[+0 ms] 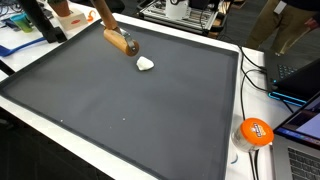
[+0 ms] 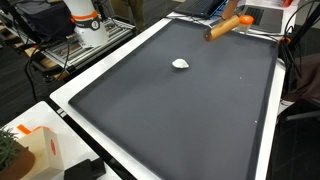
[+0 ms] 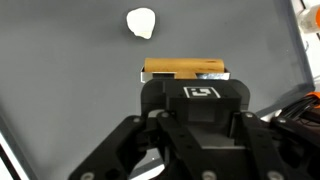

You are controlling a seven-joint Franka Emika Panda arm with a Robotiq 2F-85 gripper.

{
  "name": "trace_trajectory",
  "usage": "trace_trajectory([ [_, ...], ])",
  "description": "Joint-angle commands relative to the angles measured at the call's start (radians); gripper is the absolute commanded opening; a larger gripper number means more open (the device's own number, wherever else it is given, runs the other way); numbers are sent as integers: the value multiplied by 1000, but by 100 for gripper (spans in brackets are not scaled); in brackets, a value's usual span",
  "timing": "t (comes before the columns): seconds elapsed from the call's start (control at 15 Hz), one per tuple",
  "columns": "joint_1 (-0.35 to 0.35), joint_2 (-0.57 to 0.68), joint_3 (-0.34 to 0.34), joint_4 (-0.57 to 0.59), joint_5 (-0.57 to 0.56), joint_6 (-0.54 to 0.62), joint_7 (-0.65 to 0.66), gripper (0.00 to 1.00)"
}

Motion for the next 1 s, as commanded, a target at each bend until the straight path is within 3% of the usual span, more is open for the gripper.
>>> trace_trajectory([
  [0.0, -9, -138, -1, -240, 11, 18, -1, 22],
  [0.13, -19, -187, 12, -328, 23, 5, -65, 22],
  [0.2, -1, -85, 0, -175, 0, 0, -28, 47],
  [0.47, -3, -140, 2, -268, 0, 0, -51, 47],
  [0.53, -4, -145, 2, -273, 0, 0, -53, 22],
  [0.93, 27, -197, -20, -426, -68, 161, 17, 22],
])
